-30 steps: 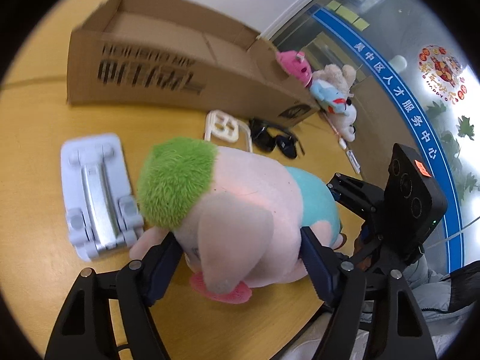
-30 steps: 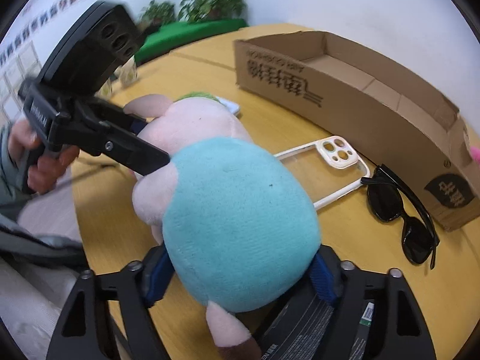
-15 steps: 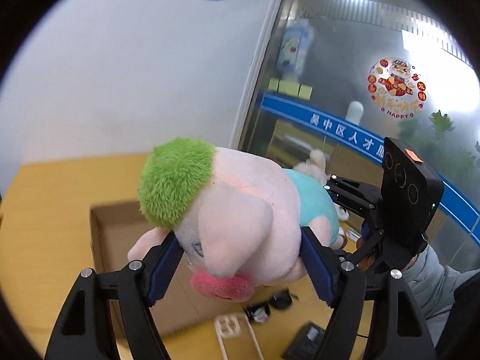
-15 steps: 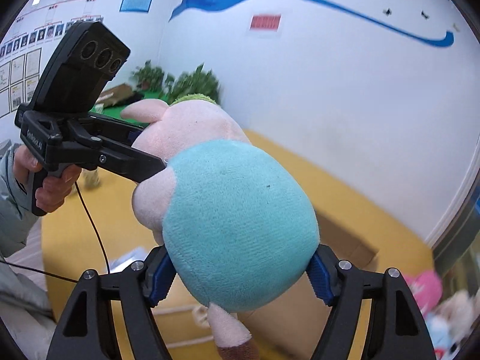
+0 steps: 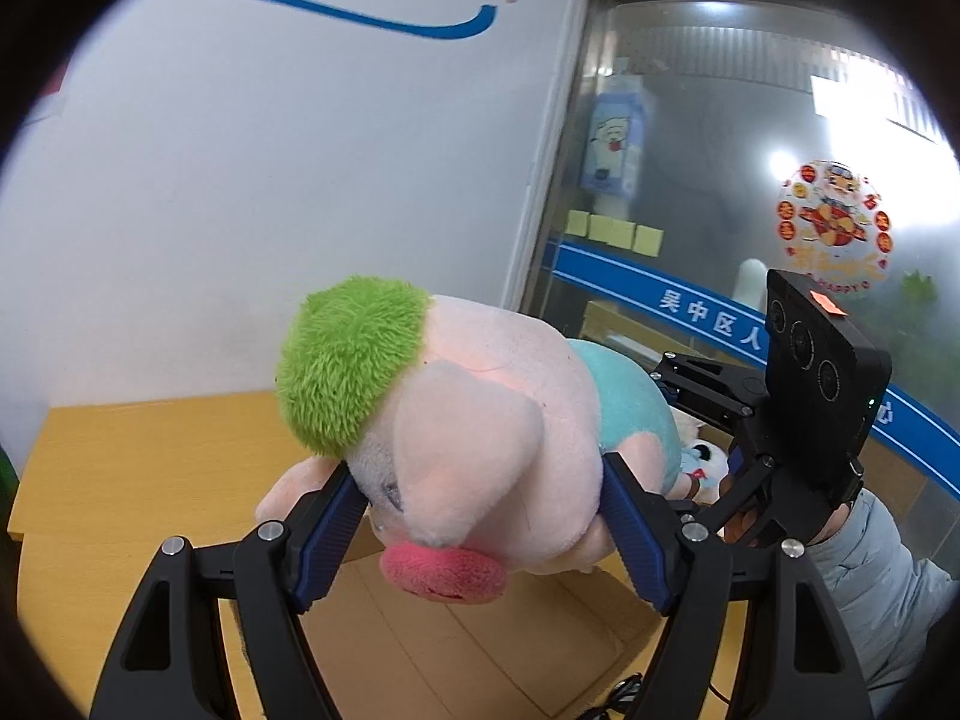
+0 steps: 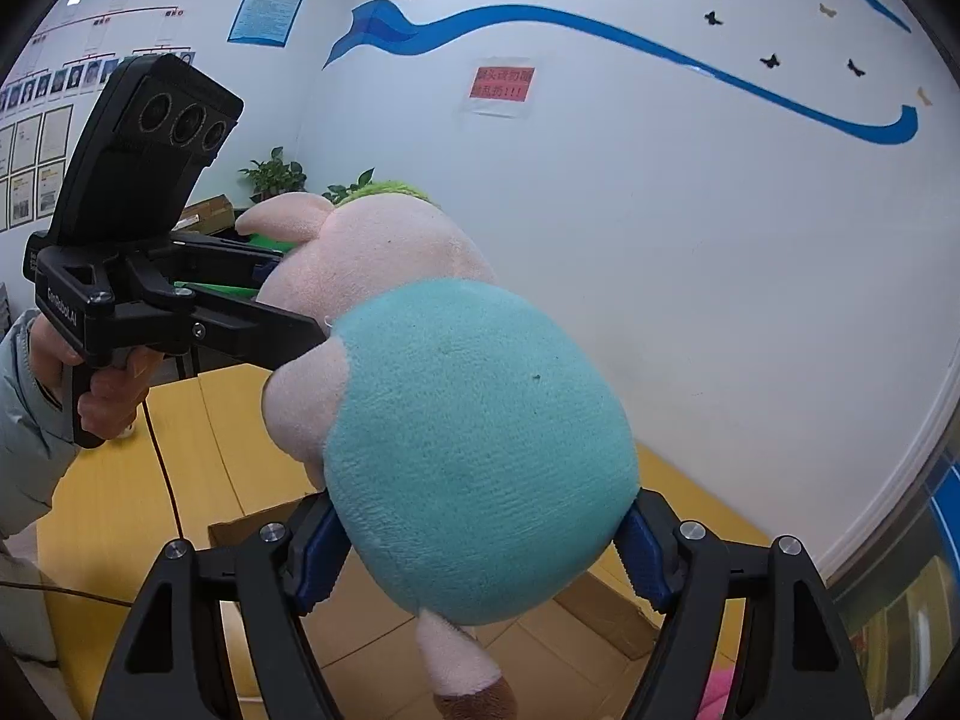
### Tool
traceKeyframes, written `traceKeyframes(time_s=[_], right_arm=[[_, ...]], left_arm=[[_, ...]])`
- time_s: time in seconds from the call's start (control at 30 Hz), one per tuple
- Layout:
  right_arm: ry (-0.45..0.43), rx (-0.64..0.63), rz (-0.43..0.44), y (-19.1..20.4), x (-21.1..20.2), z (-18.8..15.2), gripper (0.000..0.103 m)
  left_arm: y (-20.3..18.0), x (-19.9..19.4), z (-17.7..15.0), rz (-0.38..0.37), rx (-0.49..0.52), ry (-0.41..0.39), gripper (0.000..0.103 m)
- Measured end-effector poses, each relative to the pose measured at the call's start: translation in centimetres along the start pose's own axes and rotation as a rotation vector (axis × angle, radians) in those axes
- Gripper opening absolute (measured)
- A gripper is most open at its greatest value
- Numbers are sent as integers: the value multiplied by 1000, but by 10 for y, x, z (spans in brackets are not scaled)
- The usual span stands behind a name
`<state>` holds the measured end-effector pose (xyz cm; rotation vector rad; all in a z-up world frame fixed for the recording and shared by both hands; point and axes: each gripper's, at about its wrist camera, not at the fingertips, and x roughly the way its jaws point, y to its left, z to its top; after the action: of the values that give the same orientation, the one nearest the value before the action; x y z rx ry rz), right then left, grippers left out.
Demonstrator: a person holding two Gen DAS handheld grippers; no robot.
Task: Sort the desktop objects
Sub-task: 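Carry the pig plush with both grippers and lower it into the box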
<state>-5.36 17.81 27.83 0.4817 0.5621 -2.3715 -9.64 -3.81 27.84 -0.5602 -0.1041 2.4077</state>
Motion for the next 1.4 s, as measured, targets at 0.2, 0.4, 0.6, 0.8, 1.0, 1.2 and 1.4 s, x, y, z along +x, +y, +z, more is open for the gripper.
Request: traceKeyframes(time_s=[0.2,0.4,0.6,0.8,1.0,1.2,1.4], right_arm=[[46,-3,88,-22,68,-7,74],[146,16,196,-36,152,-38,74],[243,117,285,-43,232,-93,74],[333,159,317,-33,290,-141,74],[410,152,256,-12,320,-171,82],[432,189,197,-28,326,-162,92],[473,204,129,-36,307,-163,92]], left_arm=[[62,40,-18,47,-114,60,76],[111,93,-55,98,-223,166,76],[147,145,-98,153,-314,291,76],[168,181,-137,253,-380,428,76],[179,200,-153,317,-441,502,74],[179,189,-157,306,-452,522,74],[176,172,-159,297,-447,523,74]])
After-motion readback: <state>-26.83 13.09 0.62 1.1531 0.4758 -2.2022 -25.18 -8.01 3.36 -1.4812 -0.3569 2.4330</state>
